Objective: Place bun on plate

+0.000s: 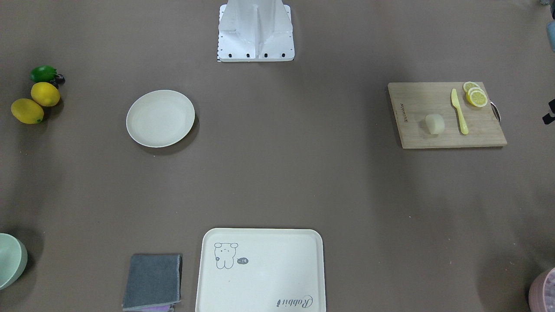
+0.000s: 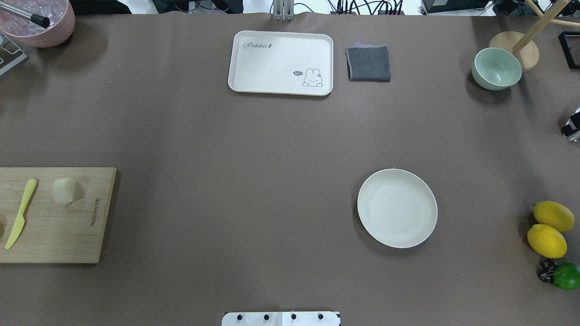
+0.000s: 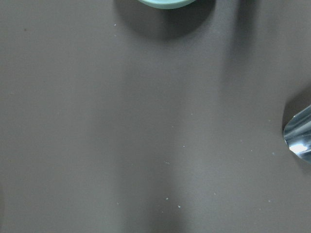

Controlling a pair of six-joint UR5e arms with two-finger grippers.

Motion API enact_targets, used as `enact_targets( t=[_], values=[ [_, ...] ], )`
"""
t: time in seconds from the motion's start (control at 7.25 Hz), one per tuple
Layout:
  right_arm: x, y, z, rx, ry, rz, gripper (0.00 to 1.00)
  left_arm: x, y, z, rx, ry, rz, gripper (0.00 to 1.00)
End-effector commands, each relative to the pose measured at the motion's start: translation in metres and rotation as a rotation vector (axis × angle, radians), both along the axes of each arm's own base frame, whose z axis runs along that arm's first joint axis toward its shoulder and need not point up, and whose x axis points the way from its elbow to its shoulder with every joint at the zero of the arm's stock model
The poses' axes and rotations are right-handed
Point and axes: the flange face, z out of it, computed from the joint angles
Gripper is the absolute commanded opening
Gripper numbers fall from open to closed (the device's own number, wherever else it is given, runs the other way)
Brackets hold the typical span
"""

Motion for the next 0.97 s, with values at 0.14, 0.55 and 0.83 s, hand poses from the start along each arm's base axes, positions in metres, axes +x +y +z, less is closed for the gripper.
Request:
enact_targets(
  t=[0.14, 0.55, 0.83],
  values=[
    [-0.151, 0.022, -0.045, -0.01, -0.031, 0.172, 0.98, 0.008, 0.004, -0.002, -0.005, 0.018, 0.007, 0.98],
    [-0.236, 0.053, -0.091, -0.046, -0.121, 0.135, 0.86, 0.006, 0.008, -0.002, -0.003, 0.018, -0.006, 0.98],
    [-0.253, 0.066, -0.092, -0.053, -0.132, 0.101, 0.71, 0.008, 0.007, -0.005, -0.001, 0.022, -0.005, 0.98]
  ],
)
